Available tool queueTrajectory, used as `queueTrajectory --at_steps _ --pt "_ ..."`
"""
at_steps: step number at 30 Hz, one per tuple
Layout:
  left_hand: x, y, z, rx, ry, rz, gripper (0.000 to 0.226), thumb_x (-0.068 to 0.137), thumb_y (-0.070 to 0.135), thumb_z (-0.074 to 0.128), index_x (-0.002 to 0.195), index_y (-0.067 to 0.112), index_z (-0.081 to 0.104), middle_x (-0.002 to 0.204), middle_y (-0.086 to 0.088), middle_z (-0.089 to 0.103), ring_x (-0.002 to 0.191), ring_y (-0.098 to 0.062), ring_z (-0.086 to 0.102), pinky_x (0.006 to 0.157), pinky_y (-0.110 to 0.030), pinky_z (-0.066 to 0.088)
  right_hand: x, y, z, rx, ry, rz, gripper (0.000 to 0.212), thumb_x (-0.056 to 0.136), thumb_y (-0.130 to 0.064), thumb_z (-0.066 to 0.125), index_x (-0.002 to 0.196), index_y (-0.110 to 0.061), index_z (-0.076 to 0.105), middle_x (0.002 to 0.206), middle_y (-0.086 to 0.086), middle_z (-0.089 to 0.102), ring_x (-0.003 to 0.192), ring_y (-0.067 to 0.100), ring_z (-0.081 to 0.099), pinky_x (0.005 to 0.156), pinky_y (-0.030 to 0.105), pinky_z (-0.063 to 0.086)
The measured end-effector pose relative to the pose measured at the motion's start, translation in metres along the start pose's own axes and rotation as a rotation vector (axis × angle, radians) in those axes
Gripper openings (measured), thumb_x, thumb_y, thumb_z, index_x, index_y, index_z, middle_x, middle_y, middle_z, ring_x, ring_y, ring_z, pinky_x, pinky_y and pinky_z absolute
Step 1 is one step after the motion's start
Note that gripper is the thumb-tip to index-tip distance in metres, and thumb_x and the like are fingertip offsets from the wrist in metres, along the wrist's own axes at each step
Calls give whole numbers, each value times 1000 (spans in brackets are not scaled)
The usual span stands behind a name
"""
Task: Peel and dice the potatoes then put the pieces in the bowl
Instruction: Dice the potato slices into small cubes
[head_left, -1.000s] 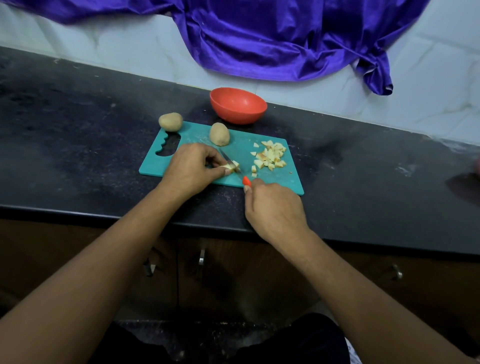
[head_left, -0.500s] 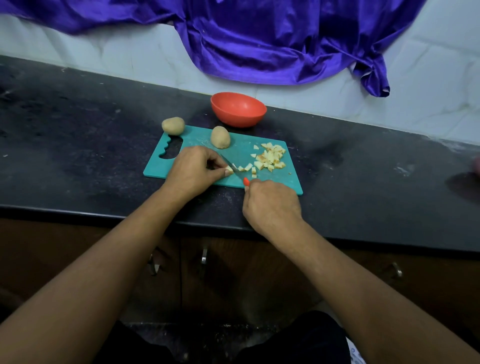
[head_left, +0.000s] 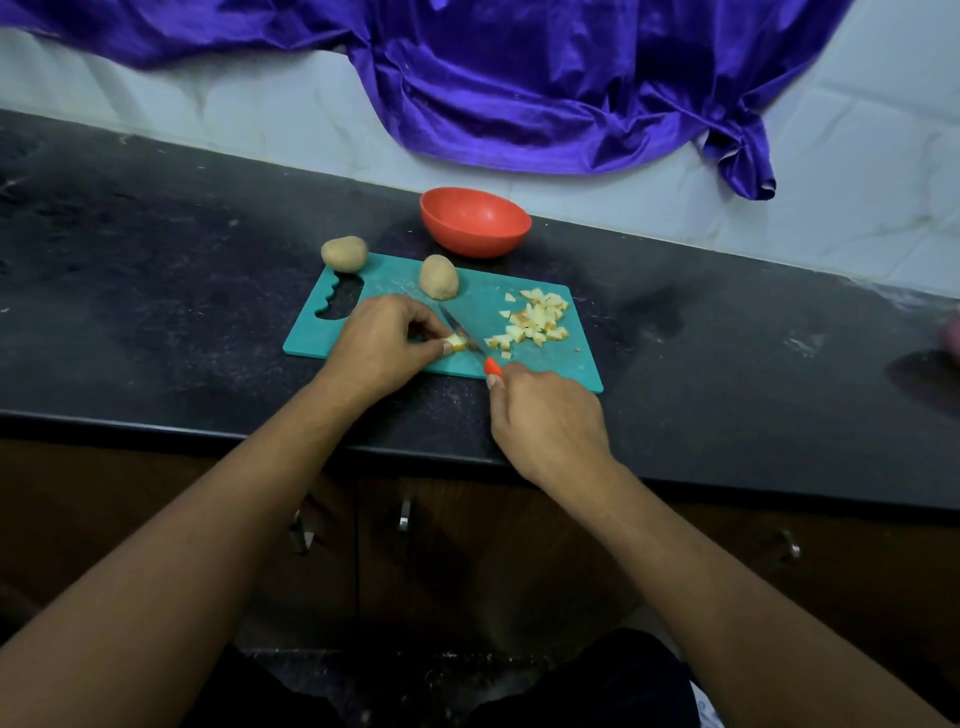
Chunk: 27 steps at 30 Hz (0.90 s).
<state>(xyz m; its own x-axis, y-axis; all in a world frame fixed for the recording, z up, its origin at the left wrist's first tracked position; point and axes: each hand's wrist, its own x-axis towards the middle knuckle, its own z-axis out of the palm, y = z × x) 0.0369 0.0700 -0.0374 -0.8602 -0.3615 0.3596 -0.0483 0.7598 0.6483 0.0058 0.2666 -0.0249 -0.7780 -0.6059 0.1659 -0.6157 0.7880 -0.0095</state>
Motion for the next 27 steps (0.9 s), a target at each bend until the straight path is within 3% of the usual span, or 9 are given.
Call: queueTrajectory --at_steps 6,13,18,22,27 --pt "2 -2 1 2 8 7 10 82 28 85 90 26 80 88 18 70 90 -2 64 89 -28 52 0 0 -3 -30 -17 -34 38 110 -46 27 113 -21 56 83 -1 56 73 18 54 62 38 44" --pt "2 -2 1 -4 0 -10 10 81 30 86 89 27 80 93 14 73 93 -5 65 92 -35 54 6 -8 -4 -77 -79 -4 34 109 -42 33 118 -18 55 87 2 56 79 22 58 67 42 52" --pt "0 0 0 -9 19 -24 9 82 30 85 88 25 80 93 13 74 93 -4 65 93 -30 53 6 -6 -3 6 -80 102 38 110 -45 30 114 -19 58 88 1 58 77 19 57 62 38 45" --pt "1 1 0 -2 9 -29 8 83 29 85 89 25 81 93 14 74 92 -2 63 92 -27 51 1 -3 -1 31 -14 57 38 110 -46 29 109 -21 57 79 -3 54 68 14 53 57 36 41" --pt "1 1 -2 -16 -2 -32 8 83 27 85 89 26 80 93 15 73 90 -1 64 91 -26 52 -2 -2 0 13 2 3 38 109 -49 27 110 -23 55 78 -5 54 67 13 53 59 37 48"
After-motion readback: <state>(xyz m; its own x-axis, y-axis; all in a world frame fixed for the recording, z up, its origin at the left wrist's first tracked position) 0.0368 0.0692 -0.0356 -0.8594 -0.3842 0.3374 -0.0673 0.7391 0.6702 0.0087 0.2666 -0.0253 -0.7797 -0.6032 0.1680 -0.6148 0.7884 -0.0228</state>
